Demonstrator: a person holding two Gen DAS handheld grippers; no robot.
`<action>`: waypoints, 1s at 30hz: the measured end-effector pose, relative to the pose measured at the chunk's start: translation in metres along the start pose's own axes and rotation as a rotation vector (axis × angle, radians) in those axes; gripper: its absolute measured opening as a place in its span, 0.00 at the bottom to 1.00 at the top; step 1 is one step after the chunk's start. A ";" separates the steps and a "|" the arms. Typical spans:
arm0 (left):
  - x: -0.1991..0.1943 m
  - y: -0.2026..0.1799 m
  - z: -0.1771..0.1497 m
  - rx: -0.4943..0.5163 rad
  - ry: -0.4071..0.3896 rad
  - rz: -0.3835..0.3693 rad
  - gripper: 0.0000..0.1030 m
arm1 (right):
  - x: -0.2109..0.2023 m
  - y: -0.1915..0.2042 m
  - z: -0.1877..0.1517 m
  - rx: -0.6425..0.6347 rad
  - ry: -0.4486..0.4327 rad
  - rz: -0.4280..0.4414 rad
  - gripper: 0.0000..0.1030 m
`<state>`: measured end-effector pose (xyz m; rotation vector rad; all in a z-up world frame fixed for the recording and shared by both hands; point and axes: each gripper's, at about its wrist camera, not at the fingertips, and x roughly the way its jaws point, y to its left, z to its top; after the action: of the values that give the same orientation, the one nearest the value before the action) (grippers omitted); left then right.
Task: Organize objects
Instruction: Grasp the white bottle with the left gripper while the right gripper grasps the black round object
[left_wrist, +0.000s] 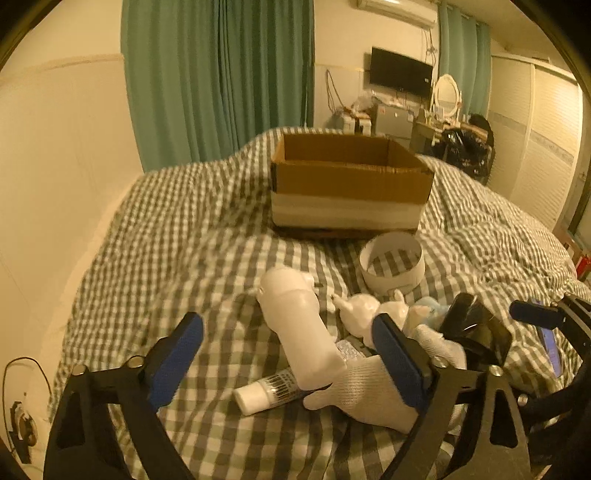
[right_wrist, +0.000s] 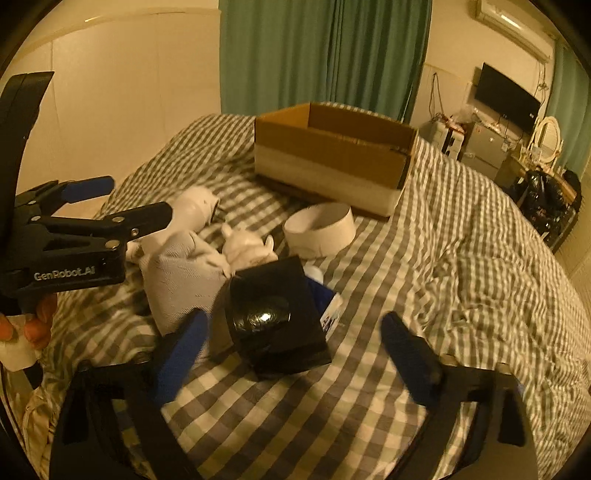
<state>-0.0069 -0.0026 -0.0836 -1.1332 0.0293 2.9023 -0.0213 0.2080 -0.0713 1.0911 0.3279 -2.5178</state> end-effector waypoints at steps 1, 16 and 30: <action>0.005 -0.001 -0.001 0.001 0.011 -0.006 0.87 | 0.003 -0.001 -0.002 0.008 0.008 0.009 0.70; 0.022 -0.002 -0.003 -0.012 0.065 -0.069 0.33 | -0.014 -0.008 0.003 0.023 -0.048 0.032 0.47; 0.012 0.000 0.009 0.001 0.034 -0.062 0.31 | -0.017 -0.018 0.014 0.022 -0.070 0.044 0.11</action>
<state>-0.0216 -0.0018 -0.0847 -1.1612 -0.0030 2.8288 -0.0279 0.2232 -0.0483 1.0050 0.2542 -2.5192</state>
